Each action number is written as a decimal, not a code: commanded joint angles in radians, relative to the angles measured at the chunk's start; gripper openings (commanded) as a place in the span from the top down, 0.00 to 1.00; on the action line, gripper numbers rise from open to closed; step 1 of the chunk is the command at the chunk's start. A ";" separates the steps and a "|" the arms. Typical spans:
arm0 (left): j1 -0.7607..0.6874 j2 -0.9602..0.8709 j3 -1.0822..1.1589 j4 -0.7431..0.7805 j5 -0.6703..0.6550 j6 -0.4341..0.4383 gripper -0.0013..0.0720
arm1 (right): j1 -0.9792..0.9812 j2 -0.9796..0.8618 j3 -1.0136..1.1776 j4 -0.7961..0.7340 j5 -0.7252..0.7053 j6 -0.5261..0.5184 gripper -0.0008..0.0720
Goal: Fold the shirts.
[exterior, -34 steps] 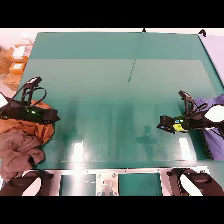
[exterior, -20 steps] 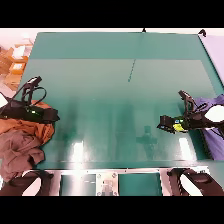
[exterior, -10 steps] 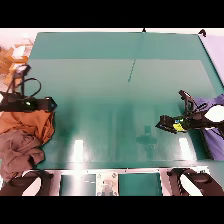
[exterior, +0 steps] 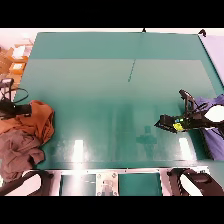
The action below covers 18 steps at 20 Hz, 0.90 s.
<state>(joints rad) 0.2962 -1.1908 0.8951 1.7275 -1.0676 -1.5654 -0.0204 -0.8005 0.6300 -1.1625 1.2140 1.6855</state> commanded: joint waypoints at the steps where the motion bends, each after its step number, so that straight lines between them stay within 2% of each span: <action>1: 0.032 -0.122 0.001 0.031 -0.037 0.022 0.00 | 0.001 0.000 0.000 0.000 -0.003 0.001 0.56; 5: 0.032 -0.178 -0.001 0.046 -0.017 0.030 0.03 | 0.001 0.000 0.000 0.003 -0.002 0.001 0.56; 6: 0.032 -0.196 -0.001 0.044 -0.015 0.030 0.20 | 0.001 0.000 0.000 0.003 -0.002 0.001 0.56; 7: 0.032 -0.210 -0.001 0.043 -0.018 0.031 0.61 | 0.001 0.000 0.000 0.003 -0.002 0.001 0.56; 8: 0.032 -0.214 -0.001 0.041 -0.017 0.047 0.94 | 0.001 0.000 0.000 0.003 -0.002 0.001 0.56; 12: 0.032 -0.212 0.100 -0.010 -0.072 0.090 0.96 | 0.001 0.000 0.001 0.003 -0.002 0.001 0.56; 14: 0.003 -0.211 0.219 -0.072 -0.144 0.135 0.96 | 0.000 0.000 0.003 0.003 -0.002 0.000 0.64; 18: -0.190 -0.211 0.510 -0.171 -0.238 0.179 0.96 | 0.000 0.000 0.042 0.000 -0.002 0.000 0.64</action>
<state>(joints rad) 0.2119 -1.4010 1.2335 1.6371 -1.2247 -1.4239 -0.0200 -0.8005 0.6491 -1.1606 1.2118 1.6859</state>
